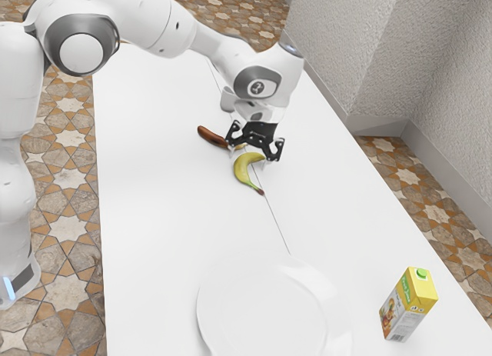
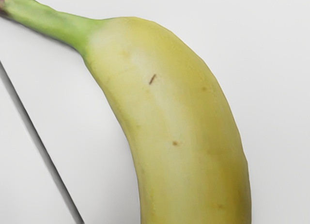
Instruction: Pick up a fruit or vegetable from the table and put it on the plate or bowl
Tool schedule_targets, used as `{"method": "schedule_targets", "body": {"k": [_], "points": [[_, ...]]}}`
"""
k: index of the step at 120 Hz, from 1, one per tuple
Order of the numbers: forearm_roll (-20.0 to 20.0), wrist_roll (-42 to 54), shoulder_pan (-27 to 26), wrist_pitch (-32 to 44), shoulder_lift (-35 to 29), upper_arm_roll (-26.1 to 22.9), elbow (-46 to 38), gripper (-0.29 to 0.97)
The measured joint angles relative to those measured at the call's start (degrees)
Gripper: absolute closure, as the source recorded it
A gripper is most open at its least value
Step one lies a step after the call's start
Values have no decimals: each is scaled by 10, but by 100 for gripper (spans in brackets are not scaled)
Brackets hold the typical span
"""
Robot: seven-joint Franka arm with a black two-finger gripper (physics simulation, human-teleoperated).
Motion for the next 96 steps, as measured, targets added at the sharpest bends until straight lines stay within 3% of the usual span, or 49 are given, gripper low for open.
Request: {"method": "schedule_targets", "body": {"k": [32, 70, 96], "points": [[-4, 2, 2, 5, 0, 0, -2, 4], [-18, 2, 7, 11, 3, 0, -3, 47], [-28, -1, 8, 16, 1, 0, -3, 52]]}}
